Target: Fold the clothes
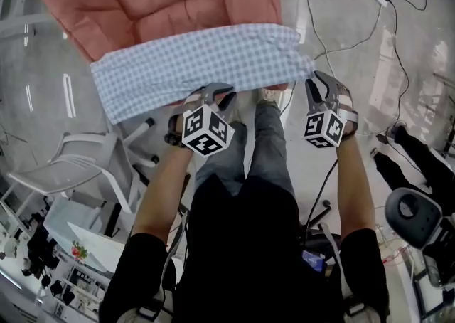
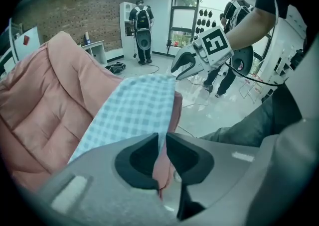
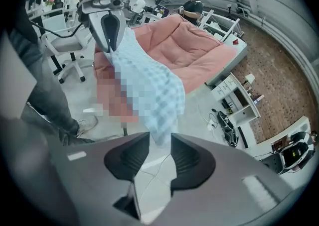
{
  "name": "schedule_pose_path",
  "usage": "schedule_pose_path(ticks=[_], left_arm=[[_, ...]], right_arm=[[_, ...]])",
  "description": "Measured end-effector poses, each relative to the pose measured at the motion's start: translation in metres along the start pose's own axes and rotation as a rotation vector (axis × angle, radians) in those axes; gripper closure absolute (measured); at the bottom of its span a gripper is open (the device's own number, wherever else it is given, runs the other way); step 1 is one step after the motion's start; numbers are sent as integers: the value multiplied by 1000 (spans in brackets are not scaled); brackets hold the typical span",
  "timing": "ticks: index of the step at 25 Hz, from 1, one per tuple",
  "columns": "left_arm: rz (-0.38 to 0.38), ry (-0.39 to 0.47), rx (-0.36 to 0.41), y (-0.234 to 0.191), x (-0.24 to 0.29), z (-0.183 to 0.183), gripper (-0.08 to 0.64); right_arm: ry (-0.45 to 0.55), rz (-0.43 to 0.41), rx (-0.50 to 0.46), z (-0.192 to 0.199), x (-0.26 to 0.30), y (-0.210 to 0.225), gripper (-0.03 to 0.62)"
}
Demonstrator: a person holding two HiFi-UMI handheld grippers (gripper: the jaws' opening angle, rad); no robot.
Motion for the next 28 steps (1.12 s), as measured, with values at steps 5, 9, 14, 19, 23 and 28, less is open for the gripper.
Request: schedule_pose_path(ticks=[5, 9, 14, 19, 23, 28], left_arm=[[6, -12, 3, 1, 0, 10, 451], [0, -8, 0, 1, -1, 9, 446], [-2, -11, -17, 0, 0, 7, 446], [3, -48, -63, 6, 11, 24, 446], [7, -57, -137, 18, 23, 34, 448], [-5, -56, -164, 23, 25, 34, 446]], right_arm=[[0, -70, 22, -1, -4, -12, 385], [6, -65, 32, -3, -6, -11, 385], [9, -77, 31, -7, -5, -5, 385], [27, -87, 63, -11, -6, 2, 385], [36, -101, 63, -13, -4, 5, 390], [40, -124, 47, -17, 1, 9, 391]])
Point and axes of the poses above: the fingertips, and each gripper's own axes: x forward along the fingers, y to its right, z out of its underside, the point moved 7 cm from there along -x, backward along the fingers, and after that the axes turned 9 degrees about x, right-handed, at the moved point
